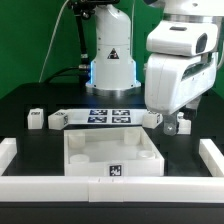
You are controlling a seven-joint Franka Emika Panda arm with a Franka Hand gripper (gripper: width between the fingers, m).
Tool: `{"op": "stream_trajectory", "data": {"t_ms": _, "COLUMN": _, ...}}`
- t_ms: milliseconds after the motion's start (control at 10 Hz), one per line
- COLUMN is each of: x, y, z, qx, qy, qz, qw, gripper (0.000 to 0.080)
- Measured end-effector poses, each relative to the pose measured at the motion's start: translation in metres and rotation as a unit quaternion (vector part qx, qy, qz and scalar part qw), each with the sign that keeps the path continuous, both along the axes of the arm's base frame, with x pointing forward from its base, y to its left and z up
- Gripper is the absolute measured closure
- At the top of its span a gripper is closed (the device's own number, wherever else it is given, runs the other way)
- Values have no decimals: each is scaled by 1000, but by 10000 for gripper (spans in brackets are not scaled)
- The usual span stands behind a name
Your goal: Assemble one leg
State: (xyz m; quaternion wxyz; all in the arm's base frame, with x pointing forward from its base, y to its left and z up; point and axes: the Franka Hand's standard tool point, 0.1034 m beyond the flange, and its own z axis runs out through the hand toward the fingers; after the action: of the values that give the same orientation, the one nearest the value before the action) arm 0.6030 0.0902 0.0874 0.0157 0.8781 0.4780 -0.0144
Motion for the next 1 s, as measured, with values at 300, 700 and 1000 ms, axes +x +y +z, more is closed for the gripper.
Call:
{"op": "stream_trajectory", "data": {"t_ms": 300, "x": 0, "y": 0, "z": 0, "qx": 0, "qy": 0, "qz": 0, "qw": 1000, "gripper": 150}}
{"op": "stream_trajectory", "data": {"t_ms": 700, "x": -1, "y": 0, "z": -1, "qx": 0, "qy": 1, "qz": 0, "qw": 1000, "gripper": 150}}
{"op": "stream_trajectory", "data": {"t_ms": 1000, "x": -25, "y": -22, "z": -14, "qx": 3, "qy": 20, "qz": 135, "qw": 991, "gripper": 150}}
